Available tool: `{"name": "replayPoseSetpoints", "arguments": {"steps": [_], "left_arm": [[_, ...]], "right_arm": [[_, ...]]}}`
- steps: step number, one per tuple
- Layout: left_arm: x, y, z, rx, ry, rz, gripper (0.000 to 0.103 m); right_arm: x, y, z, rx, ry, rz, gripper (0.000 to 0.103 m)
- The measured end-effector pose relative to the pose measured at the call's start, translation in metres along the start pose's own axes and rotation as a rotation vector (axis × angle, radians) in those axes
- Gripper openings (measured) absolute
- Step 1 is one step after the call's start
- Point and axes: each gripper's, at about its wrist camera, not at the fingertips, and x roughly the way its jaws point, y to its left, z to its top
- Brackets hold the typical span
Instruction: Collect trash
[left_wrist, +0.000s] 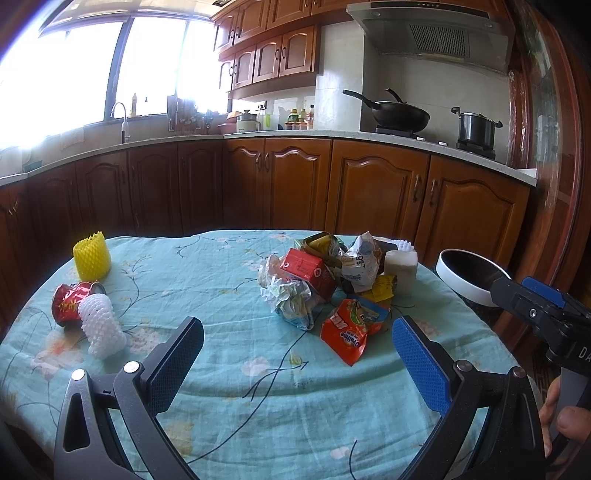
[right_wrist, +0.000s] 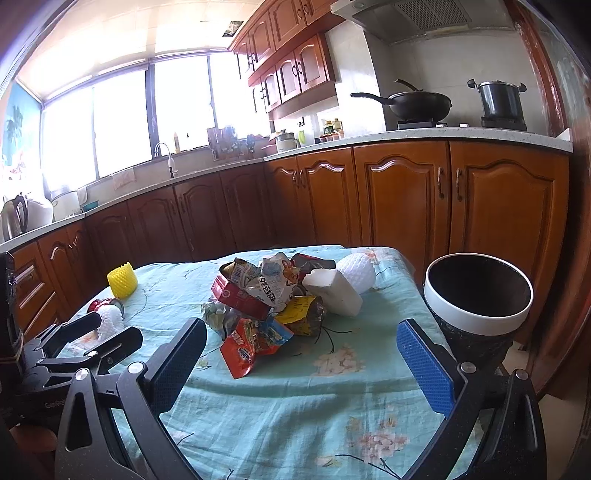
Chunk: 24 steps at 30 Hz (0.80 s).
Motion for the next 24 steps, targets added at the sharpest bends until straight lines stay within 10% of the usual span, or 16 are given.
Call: {"name": "replayPoseSetpoints", "arguments": {"steps": [24], "left_arm": [[0.053, 0.019, 0.009, -0.044, 0.121, 0.024, 0.102]], "right_arm": [[0.042, -0.006, -0.007, 0.045, 0.119, 0.075, 0.103]]}}
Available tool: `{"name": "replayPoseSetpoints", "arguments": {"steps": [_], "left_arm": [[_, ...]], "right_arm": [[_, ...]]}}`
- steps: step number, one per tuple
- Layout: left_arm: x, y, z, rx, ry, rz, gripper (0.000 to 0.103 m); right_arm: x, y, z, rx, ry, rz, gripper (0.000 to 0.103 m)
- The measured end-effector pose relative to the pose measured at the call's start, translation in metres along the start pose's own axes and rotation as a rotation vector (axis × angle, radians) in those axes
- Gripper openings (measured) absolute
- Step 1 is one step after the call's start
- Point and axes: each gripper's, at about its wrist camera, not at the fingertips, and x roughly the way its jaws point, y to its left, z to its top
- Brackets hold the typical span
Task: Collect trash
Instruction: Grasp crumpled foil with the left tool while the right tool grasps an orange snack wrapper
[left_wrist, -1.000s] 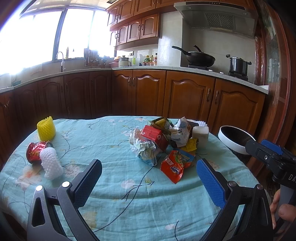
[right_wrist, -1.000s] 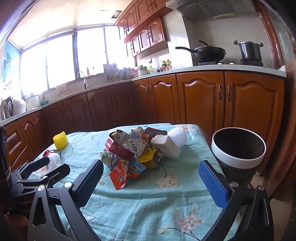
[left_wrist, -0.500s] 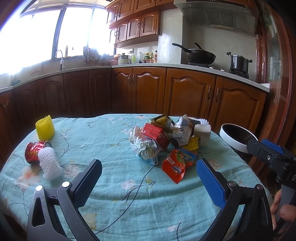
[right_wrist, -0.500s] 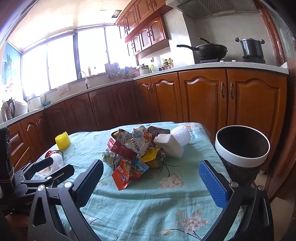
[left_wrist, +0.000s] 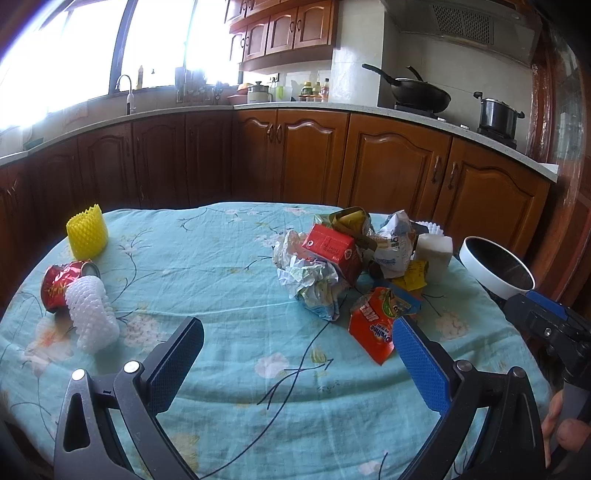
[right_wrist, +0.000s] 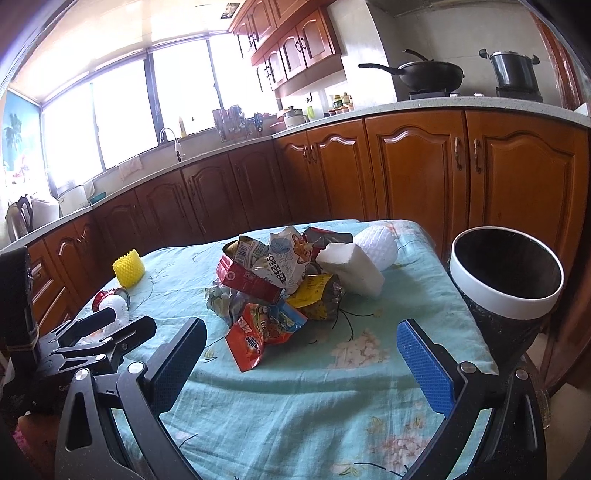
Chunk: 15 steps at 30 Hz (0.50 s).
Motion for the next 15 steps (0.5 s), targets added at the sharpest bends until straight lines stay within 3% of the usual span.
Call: {"name": "replayPoseSetpoints", "arguments": {"steps": [5, 10, 15], "left_arm": [[0.028, 0.008, 0.01, -0.024, 0.067, -0.014, 0.101], [0.061, 0.013, 0.024, -0.031, 0.124, -0.022, 0.098], [0.097, 0.014, 0.034, -0.032, 0.171, -0.037, 0.093]], "right_arm": [[0.027, -0.008, -0.002, 0.034, 0.083, 0.02, 0.098], [0.06, -0.018, -0.003, 0.096, 0.18, 0.058, 0.071], [0.091, -0.027, -0.003, 0.156, 0.263, 0.09, 0.052]]}}
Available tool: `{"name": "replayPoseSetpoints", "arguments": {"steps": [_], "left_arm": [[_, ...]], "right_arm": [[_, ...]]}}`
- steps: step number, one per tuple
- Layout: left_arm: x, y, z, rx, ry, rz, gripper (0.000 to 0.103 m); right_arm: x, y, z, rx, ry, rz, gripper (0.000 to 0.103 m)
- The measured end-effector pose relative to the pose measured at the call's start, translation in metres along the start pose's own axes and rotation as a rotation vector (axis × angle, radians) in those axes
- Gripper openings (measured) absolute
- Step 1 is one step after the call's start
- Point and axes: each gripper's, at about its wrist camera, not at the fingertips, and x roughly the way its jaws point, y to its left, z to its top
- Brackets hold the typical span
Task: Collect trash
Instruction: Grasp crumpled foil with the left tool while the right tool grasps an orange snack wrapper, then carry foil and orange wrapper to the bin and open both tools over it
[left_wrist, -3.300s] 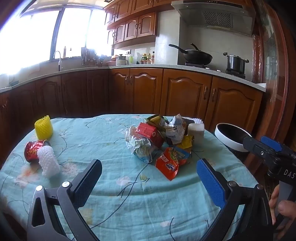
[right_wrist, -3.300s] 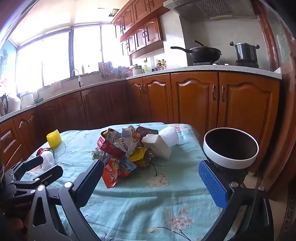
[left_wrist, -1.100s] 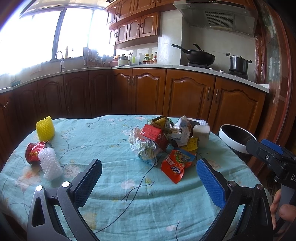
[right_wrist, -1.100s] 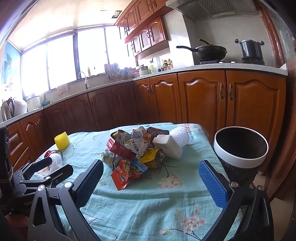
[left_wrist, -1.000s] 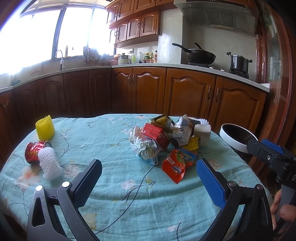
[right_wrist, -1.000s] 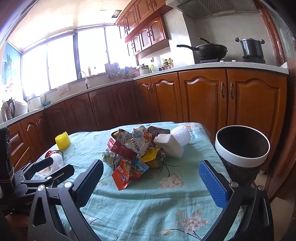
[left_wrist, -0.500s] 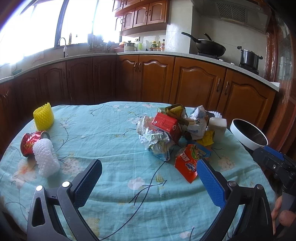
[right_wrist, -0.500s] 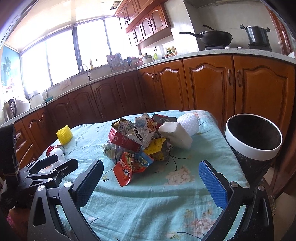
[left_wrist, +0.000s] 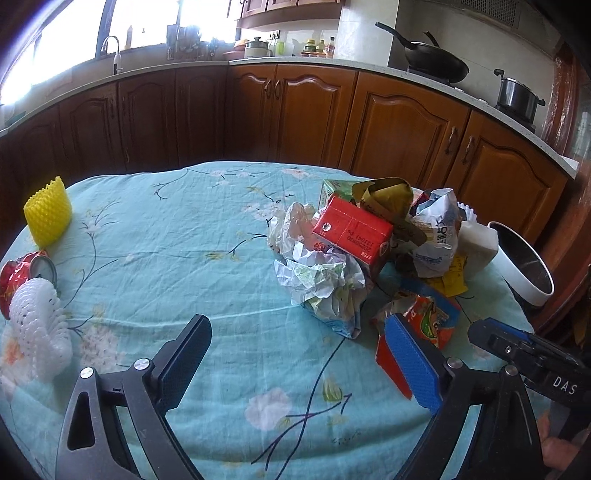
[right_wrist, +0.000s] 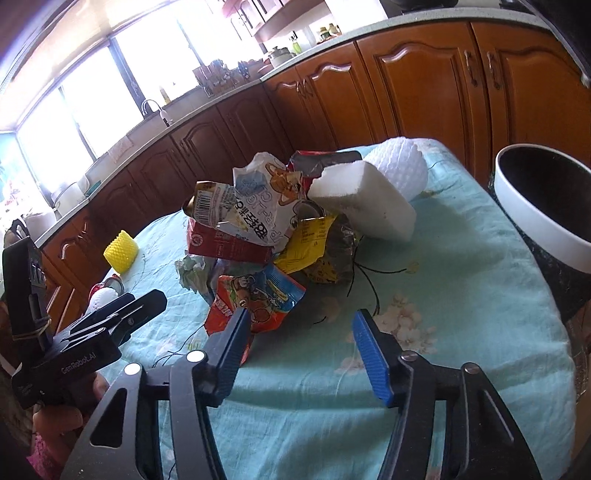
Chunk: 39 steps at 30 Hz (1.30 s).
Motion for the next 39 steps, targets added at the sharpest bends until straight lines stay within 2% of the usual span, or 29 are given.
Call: {"name": "replayPoseSetpoints", "arguments": {"steps": [3, 6, 8, 9, 10, 11, 13, 14, 18, 25, 33, 39], "left_arm": [[0.02, 0.002, 0.007, -0.012, 0.038, -0.018, 0.087], [0.037, 0.005, 0.012, -0.02, 0.077, -0.047, 0.076], [0.046, 0.005, 0.015, -0.018, 0.101, -0.061, 0.063], [0.049, 0.005, 0.015, -0.018, 0.11, -0.076, 0.059], [0.051, 0.005, 0.016, -0.018, 0.117, -0.098, 0.049], [0.051, 0.006, 0.016, -0.016, 0.118, -0.119, 0.038], [0.049, 0.003, 0.016, 0.005, 0.113, -0.131, 0.024], [0.047, 0.001, 0.015, 0.018, 0.108, -0.129, 0.021], [0.035, -0.002, 0.006, 0.03, 0.098, -0.17, 0.018], [0.005, -0.009, -0.013, 0.041, 0.1, -0.246, 0.016], [-0.021, -0.044, -0.016, 0.129, 0.083, -0.329, 0.016], [-0.016, -0.076, -0.01, 0.202, 0.086, -0.365, 0.016]], "right_arm": [[0.014, -0.001, 0.005, 0.025, 0.04, 0.031, 0.05], [0.026, 0.002, 0.009, 0.031, 0.067, 0.047, 0.046], [0.032, 0.001, 0.01, 0.031, 0.081, 0.054, 0.041], [0.033, 0.002, 0.01, 0.027, 0.087, 0.056, 0.031], [0.034, 0.003, 0.011, 0.022, 0.092, 0.062, 0.015], [0.033, 0.005, 0.01, 0.014, 0.091, 0.066, 0.01], [0.028, 0.007, 0.009, -0.005, 0.075, 0.07, 0.007], [0.025, 0.008, 0.008, -0.012, 0.069, 0.075, 0.006], [0.01, 0.007, 0.004, -0.022, 0.048, 0.08, 0.001], [-0.031, -0.005, -0.002, -0.016, -0.013, 0.066, 0.0], [-0.078, -0.03, -0.01, 0.034, -0.094, 0.024, 0.0], [-0.103, -0.057, -0.008, 0.083, -0.152, -0.027, 0.0]]}}
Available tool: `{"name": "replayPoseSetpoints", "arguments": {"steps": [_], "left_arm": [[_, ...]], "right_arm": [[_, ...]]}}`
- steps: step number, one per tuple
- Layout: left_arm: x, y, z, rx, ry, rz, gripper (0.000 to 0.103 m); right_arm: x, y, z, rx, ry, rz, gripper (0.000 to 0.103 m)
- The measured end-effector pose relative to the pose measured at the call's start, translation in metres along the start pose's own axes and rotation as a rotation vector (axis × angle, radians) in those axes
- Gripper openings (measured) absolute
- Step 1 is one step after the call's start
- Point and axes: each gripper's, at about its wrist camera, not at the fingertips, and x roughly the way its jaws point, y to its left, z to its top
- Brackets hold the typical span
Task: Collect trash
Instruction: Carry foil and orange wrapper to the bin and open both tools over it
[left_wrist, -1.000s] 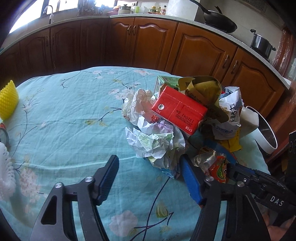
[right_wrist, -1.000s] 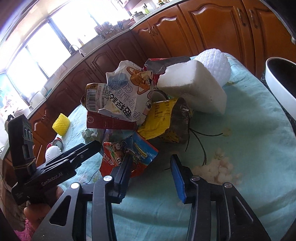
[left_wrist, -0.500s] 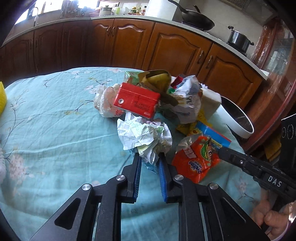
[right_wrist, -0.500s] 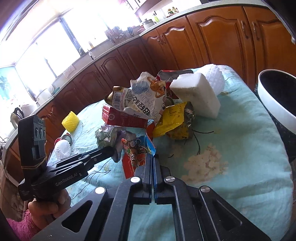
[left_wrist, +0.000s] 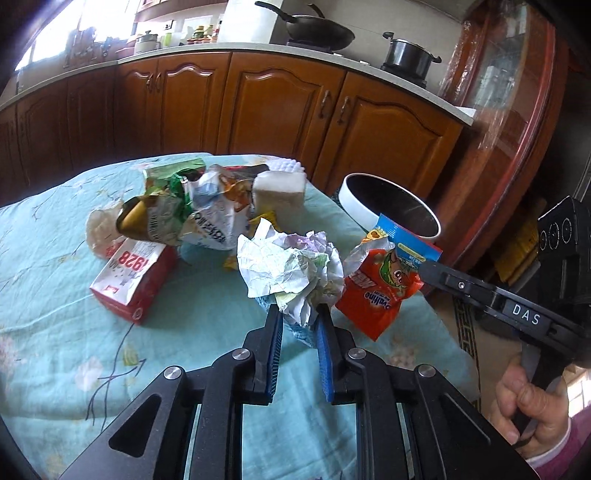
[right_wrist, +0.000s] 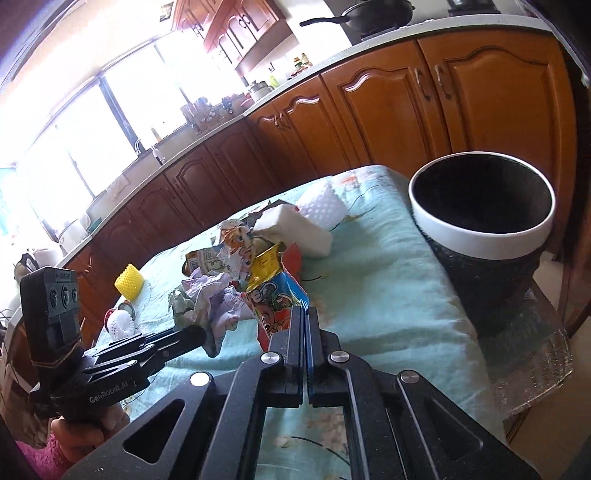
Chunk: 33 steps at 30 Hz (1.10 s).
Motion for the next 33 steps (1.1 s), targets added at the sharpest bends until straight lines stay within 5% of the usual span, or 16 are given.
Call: {"name": "replayPoseSetpoints", "arguments": {"steps": [24, 33], "left_arm": [[0.124, -0.056, 0.088, 0.119, 0.075, -0.076, 0.017], [0.186, -0.077, 0.133, 0.139, 0.12, -0.099, 0.017]], "right_arm": [[-0.028, -0.099, 0.07, 0.01, -0.152, -0.269, 0.0], [-0.012, -0.127, 0.105, -0.017, -0.139, -0.357, 0.0]]}}
